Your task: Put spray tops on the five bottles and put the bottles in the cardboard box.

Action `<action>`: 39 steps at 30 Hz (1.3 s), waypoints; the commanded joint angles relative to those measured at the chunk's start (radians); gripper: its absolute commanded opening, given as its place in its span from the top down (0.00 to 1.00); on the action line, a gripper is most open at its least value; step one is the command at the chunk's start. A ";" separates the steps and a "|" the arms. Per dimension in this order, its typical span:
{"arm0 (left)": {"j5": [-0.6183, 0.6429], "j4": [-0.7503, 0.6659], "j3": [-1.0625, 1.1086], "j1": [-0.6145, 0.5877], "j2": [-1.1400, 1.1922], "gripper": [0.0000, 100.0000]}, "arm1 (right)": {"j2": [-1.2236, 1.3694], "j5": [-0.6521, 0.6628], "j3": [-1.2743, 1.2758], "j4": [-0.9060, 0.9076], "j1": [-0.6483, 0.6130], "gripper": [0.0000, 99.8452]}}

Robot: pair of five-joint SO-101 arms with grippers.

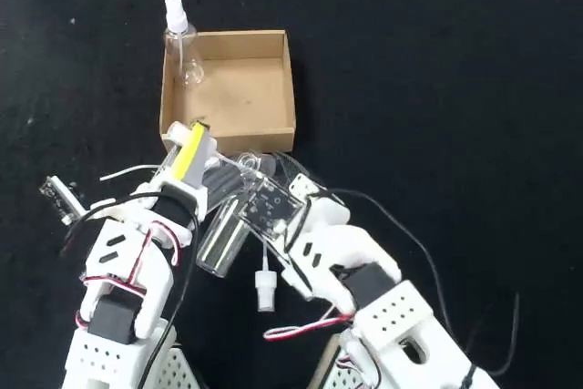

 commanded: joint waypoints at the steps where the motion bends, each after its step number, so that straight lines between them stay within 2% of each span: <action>1: -0.009 0.002 -0.012 0.047 -0.011 0.97 | -0.084 -0.002 0.001 -0.029 -0.009 0.91; 7: -0.012 -0.002 -0.012 0.048 -0.011 0.97 | -0.090 -0.002 0.005 -0.026 -0.009 0.91; 12: -0.126 0.003 -0.021 0.097 -0.012 0.97 | -0.093 0.005 0.013 -0.026 -0.006 0.91; 16: -0.166 0.003 -0.022 0.110 -0.012 0.97 | -0.099 0.008 0.015 -0.028 -0.008 0.97; 20: -0.204 0.002 -0.022 0.124 -0.012 0.93 | -0.099 0.008 0.015 -0.029 -0.006 0.97; 25: -0.207 0.003 -0.024 0.124 -0.012 0.82 | -0.099 0.008 0.015 -0.031 -0.006 0.97; 39: -0.203 0.003 -0.044 0.117 -0.014 0.82 | -0.099 0.008 0.012 -0.034 -0.006 0.97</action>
